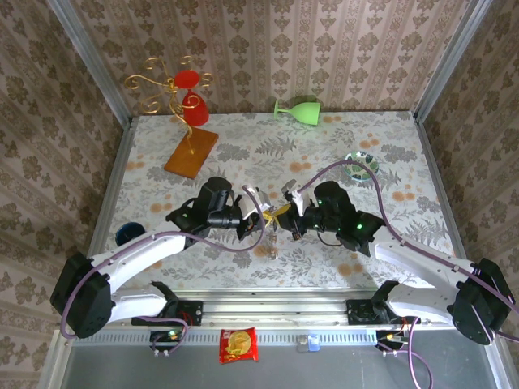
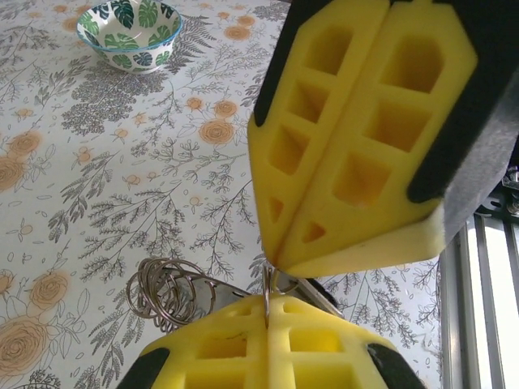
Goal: Put the keys on the keyring
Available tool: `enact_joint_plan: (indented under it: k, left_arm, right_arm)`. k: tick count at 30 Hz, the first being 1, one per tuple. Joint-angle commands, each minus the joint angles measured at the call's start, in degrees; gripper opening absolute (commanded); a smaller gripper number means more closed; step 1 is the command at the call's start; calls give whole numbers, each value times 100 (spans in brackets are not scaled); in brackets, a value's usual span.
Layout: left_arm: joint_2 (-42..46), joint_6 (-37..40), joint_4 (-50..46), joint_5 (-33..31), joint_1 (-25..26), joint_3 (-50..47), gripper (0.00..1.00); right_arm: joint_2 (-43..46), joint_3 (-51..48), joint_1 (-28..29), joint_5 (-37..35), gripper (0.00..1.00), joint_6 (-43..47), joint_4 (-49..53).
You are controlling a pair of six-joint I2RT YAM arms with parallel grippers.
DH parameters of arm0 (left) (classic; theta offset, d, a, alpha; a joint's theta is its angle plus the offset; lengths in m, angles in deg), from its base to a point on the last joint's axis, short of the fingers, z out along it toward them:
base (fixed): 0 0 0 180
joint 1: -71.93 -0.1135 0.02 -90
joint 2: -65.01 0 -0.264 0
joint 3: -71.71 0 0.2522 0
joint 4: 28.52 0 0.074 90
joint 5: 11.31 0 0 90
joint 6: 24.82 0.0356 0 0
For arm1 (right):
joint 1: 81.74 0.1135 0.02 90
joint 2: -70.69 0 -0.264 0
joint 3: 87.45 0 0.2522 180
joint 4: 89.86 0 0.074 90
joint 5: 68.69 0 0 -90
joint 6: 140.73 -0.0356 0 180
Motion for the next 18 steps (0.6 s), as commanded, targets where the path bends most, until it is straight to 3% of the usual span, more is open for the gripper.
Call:
enact_joint_plan:
  k: [1,18]
  left_arm:
    - [52,-45,35,200,38,195,0]
    - [204,96,168,54,64,49,0]
  right_arm:
    - [-18,215,51,-531,0,121,-5]
    - [-70,337,65,-1220,0,-54,252]
